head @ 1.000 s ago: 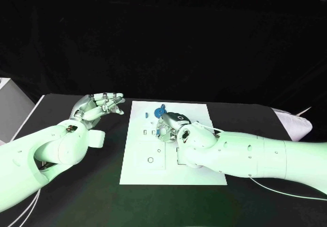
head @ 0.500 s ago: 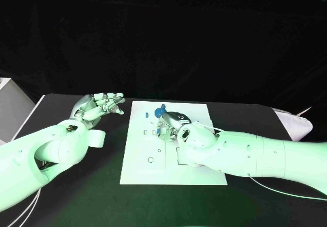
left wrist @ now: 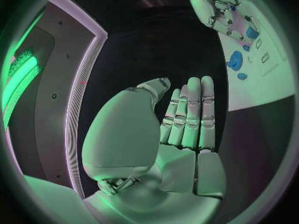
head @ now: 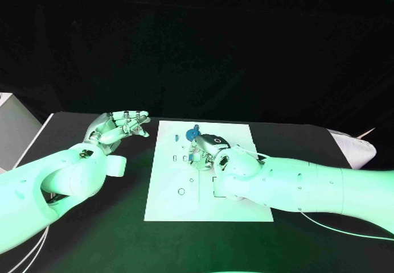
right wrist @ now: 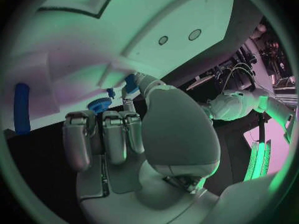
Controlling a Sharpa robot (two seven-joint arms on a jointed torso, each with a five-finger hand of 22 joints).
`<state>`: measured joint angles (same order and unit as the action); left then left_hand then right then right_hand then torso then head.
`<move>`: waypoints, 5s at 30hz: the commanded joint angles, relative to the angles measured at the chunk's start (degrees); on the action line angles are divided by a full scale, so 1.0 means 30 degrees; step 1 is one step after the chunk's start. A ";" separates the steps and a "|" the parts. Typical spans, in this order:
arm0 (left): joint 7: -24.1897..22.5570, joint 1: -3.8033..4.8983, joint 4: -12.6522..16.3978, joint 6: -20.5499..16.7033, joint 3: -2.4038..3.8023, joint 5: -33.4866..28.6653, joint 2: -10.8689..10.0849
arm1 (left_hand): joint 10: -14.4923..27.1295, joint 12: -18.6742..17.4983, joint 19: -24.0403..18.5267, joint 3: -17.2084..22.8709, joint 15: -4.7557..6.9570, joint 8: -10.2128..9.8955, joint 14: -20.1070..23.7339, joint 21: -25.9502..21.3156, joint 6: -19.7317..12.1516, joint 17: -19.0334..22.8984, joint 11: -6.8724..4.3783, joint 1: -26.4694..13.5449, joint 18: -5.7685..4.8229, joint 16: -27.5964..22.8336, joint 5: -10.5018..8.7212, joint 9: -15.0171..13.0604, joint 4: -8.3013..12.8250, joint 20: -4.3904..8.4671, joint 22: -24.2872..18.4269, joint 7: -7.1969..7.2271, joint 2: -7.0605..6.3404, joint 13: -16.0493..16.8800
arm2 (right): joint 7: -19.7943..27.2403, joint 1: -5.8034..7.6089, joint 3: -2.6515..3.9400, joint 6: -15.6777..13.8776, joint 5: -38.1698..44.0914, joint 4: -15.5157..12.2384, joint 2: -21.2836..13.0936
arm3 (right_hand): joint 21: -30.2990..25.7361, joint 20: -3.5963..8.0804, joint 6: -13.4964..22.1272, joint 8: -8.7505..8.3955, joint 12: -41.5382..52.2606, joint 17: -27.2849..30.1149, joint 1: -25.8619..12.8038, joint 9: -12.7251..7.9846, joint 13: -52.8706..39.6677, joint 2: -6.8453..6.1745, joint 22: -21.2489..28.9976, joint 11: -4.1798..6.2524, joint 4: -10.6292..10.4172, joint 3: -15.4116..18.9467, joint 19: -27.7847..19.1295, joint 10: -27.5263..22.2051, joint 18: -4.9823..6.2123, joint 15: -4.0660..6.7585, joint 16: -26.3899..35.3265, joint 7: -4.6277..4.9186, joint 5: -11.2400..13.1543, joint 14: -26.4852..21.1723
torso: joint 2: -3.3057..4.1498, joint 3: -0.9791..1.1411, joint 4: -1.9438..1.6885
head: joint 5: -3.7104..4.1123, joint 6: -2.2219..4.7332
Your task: Assemble the parts on the task board
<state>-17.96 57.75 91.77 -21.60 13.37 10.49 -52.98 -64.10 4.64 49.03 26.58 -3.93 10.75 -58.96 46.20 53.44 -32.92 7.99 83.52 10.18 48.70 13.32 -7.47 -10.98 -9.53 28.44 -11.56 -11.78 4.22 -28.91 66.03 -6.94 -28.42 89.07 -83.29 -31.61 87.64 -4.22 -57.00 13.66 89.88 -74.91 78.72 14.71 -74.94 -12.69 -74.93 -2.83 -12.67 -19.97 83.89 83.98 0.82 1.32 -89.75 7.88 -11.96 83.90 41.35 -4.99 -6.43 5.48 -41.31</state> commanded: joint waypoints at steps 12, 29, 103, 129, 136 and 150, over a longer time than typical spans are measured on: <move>-0.0071 0.0008 0.0021 0.0285 0.0009 0.0044 0.0017 | 0.0132 0.0116 -0.0136 0.0108 -0.0025 0.0056 0.0166 0.0028 -0.0107 0.0016 0.0002 -0.0169 0.0066 0.0059 -0.0097 -0.0020 -0.0045 -0.0055 0.0019 -0.0001 0.0000 0.0005 | 0.0509 -0.0015 -0.0017 -0.0406 0.0125 -0.0061 -0.0080 | -0.0306 -0.0844 0.2614 -0.1682 -0.1663 -0.5030 0.0964 -0.0851 -0.3788 -0.0045 -0.4083 -0.0941 -0.1153 0.3291 0.1575 0.0463 0.0032 -0.0857 -0.0082 0.0910 0.1250 0.2034 | 0.0001 0.0012 0.0002 | 0.0004 0.0006; 0.2879 0.0005 -0.0636 0.0138 0.0021 0.2564 0.0660 | -0.0536 0.6024 0.1396 -0.1112 0.0719 0.1409 -0.1898 0.2102 -0.0432 -0.3288 -0.0805 -0.0553 0.0096 0.5415 -0.0025 -0.0517 0.0302 0.0552 0.1063 0.0718 0.0147 0.3780 | 0.5011 0.0369 0.0137 -0.3168 -0.3851 -0.1942 -0.2420 | -0.0369 -0.0930 0.2035 -0.1826 -0.1350 -0.5030 0.0316 -0.0981 -0.3909 0.0422 -0.4051 -0.0947 -0.1373 0.4877 0.1554 0.0685 0.0050 -0.0865 -0.0082 0.0863 0.2116 0.2034 | -0.0210 0.0016 0.0024 | -0.0156 0.0005; 1.7869 0.4174 -1.2236 1.2639 -0.3145 1.6468 1.1633 | -0.3184 2.3494 0.9289 -0.1229 0.1646 0.8468 -1.0012 1.0804 -0.2665 -1.7879 -0.1750 -0.6242 -0.1650 1.3396 -0.0102 -0.4933 -0.1937 0.1638 1.1937 0.1440 0.0289 1.9309 | 1.6066 0.2434 0.0167 -0.1037 -1.9290 0.5186 -0.3930 | -2.8007 -0.3156 0.2749 -0.0425 -2.5572 1.5388 0.0550 0.0647 2.2627 -0.0120 2.2004 -0.2359 -0.0774 0.1051 -0.8654 -0.8899 0.3240 -0.2907 2.7245 0.1835 -0.0693 -0.8463 | -0.1807 0.0538 0.0469 | -0.1151 -0.0079; 1.7625 0.4124 -1.2451 1.2729 -0.3424 1.5940 1.1905 | -0.2835 2.3179 0.9237 -0.1345 0.1668 0.8671 -1.0018 1.0786 -0.2692 -1.7918 -0.1788 -0.6097 -0.1640 1.3405 -0.0055 -0.5131 -0.1878 0.1651 1.1893 0.1486 0.0368 1.8820 | 1.5861 0.2423 0.0167 -0.1063 -1.9100 0.5024 -0.3821 | -2.8006 -0.3232 0.2732 -0.0527 -2.5609 1.5641 0.0560 0.0637 2.2899 0.0000 2.2294 -0.2415 -0.0790 0.1236 -0.8827 -0.8898 0.3240 -0.2982 2.7470 0.1897 -0.0805 -0.8572 | -0.1501 0.0522 0.0473 | -0.1076 -0.0148; 1.7560 0.4116 -1.2480 1.2777 -0.3454 1.5912 1.1945 | -0.2810 2.3152 0.9220 -0.1382 0.1685 0.8804 -1.0016 1.0787 -0.2684 -1.7918 -0.1810 -0.5928 -0.1638 1.3403 -0.0047 -0.5256 -0.1864 0.1663 1.1891 0.1511 0.0382 1.8797 | 1.5824 0.2415 0.0167 -0.1057 -1.9099 0.5043 -0.3776 | -2.8005 -0.3241 0.2718 -0.0533 -2.5606 1.5671 0.0561 0.0639 2.2929 0.0020 2.2329 -0.2419 -0.0794 0.1252 -0.8850 -0.8886 0.3240 -0.2990 2.7495 0.1902 -0.0829 -0.8584 | -0.1463 0.0503 0.0448 | -0.1062 -0.0202; 1.7448 0.4111 -1.2448 1.2630 -0.3475 1.5903 1.1992 | -0.2835 2.3148 0.9203 -0.1438 0.1754 0.9305 -1.0020 1.0819 -0.2633 -1.7949 -0.1901 -0.5441 -0.1642 1.3410 -0.0024 -0.5735 -0.1861 0.1717 1.1939 0.1621 0.0532 1.8837 | 1.5749 0.2402 0.0167 -0.1028 -1.9079 0.5088 -0.3710 | -2.8004 -0.3256 0.2686 -0.0539 -2.5598 1.5723 0.0577 0.0642 2.2980 0.0055 2.2389 -0.2423 -0.0793 0.1268 -0.8888 -0.8861 0.3241 -0.3002 2.7539 0.1906 -0.0874 -0.8604 | -0.1442 0.0495 0.0403 | -0.0972 -0.0174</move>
<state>35.22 70.08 54.38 15.78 2.93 58.66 -17.17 -72.78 74.32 76.68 22.60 0.92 38.47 -83.84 78.37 45.57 -74.91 2.36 66.73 5.69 88.70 13.34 -24.64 -16.52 -4.82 64.16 -6.95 -10.04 60.69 18.18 73.27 -6.46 -32.28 31.24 -68.03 -42.79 3.81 -14.05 -48.82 12.39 13.33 -27.77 80.45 16.69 -6.06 -13.04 -7.78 -9.74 -15.14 -16.48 57.68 57.32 10.19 -7.67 -7.43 12.17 -14.32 58.53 37.02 -3.49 -5.13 2.50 -41.90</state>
